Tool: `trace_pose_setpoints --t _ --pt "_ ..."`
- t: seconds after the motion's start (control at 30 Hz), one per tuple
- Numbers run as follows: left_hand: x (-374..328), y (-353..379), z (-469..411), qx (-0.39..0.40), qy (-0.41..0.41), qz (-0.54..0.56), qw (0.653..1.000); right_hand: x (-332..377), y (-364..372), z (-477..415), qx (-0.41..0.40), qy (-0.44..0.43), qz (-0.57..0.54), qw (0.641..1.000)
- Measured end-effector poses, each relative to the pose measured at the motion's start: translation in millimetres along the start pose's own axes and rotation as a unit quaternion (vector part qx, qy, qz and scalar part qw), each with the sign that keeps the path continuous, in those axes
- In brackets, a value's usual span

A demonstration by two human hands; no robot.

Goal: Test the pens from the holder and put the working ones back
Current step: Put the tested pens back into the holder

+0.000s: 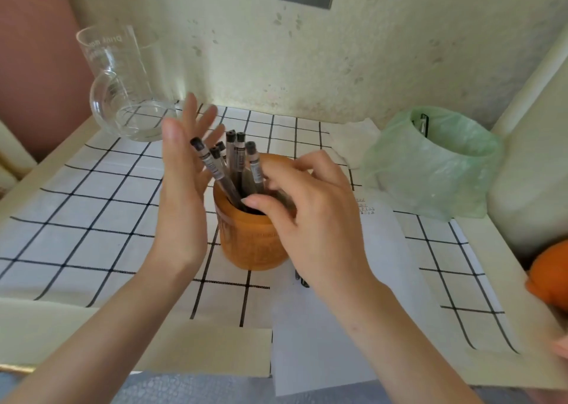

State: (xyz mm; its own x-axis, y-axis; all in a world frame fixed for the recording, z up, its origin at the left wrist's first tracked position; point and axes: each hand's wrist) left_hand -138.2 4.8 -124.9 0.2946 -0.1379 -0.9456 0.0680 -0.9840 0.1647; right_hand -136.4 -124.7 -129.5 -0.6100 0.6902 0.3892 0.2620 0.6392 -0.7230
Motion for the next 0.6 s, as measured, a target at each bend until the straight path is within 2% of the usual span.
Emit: trace_pose_setpoints --t 0.1,0.17,0.33,0.4,0.47,0.53,0.6 --pt "-6.0 -0.6 2.2 -0.009 0.053 -0.037 0.998 -1.0 -1.0 -1.7 -0.018 -0.018 -0.032 0.999" --pt "-5.6 0.7 3.8 0.012 0.055 -0.075 0.996 -4.2 -8.4 -3.4 -0.020 -0.030 -0.074 0.997" --pt "-0.5 4.2 6.7 0.070 0.057 -0.122 0.988 -16.8 -12.2 -2.2 0.052 -0.074 -0.108 0.990" --pt "0.9 2.7 7.1 0.062 0.057 -0.118 0.989 -21.2 -15.6 -0.3 0.033 0.005 -0.162 0.986" --pt "3.8 0.6 9.4 0.055 0.034 -0.109 0.992 -32.3 -22.4 2.1 0.021 0.144 -0.212 0.966" --pt "8.5 1.4 13.0 0.050 -0.013 -0.125 0.991 -51.3 -25.0 5.7 0.106 0.269 -0.126 0.949" --pt "16.3 2.0 17.3 0.054 -0.040 -0.167 0.984 -61.5 -22.3 11.6 0.233 0.343 -0.037 0.909"
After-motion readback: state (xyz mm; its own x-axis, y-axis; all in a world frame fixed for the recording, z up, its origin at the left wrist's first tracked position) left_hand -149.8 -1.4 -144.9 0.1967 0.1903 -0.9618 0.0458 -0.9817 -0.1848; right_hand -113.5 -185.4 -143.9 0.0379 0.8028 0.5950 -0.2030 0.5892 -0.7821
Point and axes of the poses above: each hand's wrist, its own z-axis away from the middle knuckle, its own y-axis out of the palm, x = y × z, and after that the axes turned 9 degrees about x, right-handed
